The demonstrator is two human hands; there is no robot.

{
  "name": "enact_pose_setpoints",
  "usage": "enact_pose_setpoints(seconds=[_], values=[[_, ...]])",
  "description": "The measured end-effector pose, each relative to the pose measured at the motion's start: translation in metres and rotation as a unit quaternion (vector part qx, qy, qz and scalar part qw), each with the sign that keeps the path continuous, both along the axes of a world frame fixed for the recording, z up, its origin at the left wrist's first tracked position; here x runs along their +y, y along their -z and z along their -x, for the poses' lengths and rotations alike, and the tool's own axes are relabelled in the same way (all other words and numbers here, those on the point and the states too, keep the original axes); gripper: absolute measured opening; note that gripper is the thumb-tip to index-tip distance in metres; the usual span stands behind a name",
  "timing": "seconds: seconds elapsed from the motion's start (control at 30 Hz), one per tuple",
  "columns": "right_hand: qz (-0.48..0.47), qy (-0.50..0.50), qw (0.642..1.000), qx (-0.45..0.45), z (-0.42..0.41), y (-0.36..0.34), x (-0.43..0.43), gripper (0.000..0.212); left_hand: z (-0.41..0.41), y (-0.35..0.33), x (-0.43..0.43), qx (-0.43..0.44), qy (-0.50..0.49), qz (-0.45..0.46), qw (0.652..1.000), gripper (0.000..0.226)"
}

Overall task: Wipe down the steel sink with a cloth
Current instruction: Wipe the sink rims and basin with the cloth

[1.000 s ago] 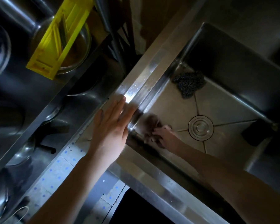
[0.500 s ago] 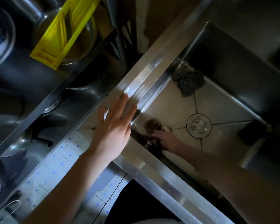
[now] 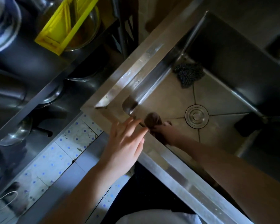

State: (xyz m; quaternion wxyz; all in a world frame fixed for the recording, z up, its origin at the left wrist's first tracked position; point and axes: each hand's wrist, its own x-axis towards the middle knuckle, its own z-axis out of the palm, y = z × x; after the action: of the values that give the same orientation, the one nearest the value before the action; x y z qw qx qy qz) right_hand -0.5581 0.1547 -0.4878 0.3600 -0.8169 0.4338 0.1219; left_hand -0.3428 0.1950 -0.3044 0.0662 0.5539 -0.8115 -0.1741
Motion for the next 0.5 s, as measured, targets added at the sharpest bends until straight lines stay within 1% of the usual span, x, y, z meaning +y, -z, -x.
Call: enact_pose_setpoints(seconds=[0.13,0.23,0.3,0.33,0.4,0.43,0.47,0.5], values=[[-0.07,0.022,0.996,0.05,0.056,-0.009,0.042,0.043,0.01,0.006,0.016,0.012,0.004,0.005,1.0,0.033],[-0.086,0.016,0.994,0.065,0.088,-0.011,0.065,0.054,0.019,0.011,0.023,0.013,0.021,0.03,0.999,0.034],[-0.099,0.009,0.992,0.079,0.1,-0.007,0.072,0.058,0.028,0.012,0.028,0.007,0.03,0.033,0.999,0.035],[-0.104,0.005,0.991,0.087,0.1,-0.006,0.071,0.056,0.033,0.013,0.03,0.007,0.035,0.03,0.999,0.035],[-0.127,0.046,0.988,0.074,0.091,-0.007,0.066,0.048,0.04,0.016,0.033,0.002,0.043,0.026,0.999,0.035],[-0.118,0.066,0.989,0.064,0.084,-0.007,0.061,0.042,0.043,0.018,0.034,-0.002,0.043,0.029,0.999,0.034],[-0.114,0.095,0.987,0.057,0.075,-0.007,0.054,0.037,0.046,0.02,0.036,-0.003,0.037,0.034,0.999,0.032],[-0.118,0.143,0.982,0.023,0.066,-0.007,0.044,0.034,0.049,0.022,0.037,0.001,0.026,0.041,0.999,0.03]])
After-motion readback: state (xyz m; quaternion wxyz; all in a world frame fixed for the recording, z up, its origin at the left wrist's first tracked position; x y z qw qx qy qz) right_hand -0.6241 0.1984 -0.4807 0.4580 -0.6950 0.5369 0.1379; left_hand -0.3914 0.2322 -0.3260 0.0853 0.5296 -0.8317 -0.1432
